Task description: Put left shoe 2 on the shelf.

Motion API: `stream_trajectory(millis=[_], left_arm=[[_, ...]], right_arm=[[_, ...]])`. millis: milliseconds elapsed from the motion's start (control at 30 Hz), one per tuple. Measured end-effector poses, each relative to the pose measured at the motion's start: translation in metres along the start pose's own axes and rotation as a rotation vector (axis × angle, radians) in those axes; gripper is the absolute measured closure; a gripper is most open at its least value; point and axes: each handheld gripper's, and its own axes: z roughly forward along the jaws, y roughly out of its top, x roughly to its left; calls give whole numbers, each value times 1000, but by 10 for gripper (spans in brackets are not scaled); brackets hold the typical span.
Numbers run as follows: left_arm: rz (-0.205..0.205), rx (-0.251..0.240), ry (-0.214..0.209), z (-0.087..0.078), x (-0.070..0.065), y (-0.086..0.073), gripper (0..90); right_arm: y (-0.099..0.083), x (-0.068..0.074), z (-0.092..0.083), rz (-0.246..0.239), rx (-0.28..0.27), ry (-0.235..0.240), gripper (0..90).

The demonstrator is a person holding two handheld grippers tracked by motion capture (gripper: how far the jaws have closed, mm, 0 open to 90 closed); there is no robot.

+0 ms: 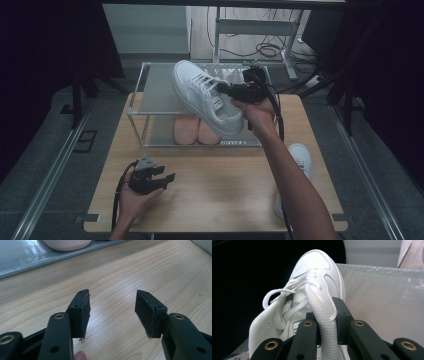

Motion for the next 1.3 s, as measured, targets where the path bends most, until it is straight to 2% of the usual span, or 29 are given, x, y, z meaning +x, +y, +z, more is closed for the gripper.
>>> stream_trajectory(millis=[167, 367, 800, 833, 1133, 1300], left_arm=[[2, -5, 0, -1, 2, 0, 465], [0, -11, -4, -2, 1, 0, 465], [-1, -14, -7, -3, 3, 1, 466], [-3, -14, -7, -3, 2, 1, 466], [-2, -16, -10, -3, 2, 1, 466], [-4, -15, -14, -2, 3, 0, 466]], right_arm=[[12, -2, 11, 20, 2, -41, 820], [25, -7, 26, 69, -5, -90, 820], [36, -17, 52, 145, -3, -139, 818], [38, -19, 57, 168, -8, -156, 817], [44, -24, 76, 213, -13, -226, 816], [45, -30, 88, 274, -18, -261, 815]])
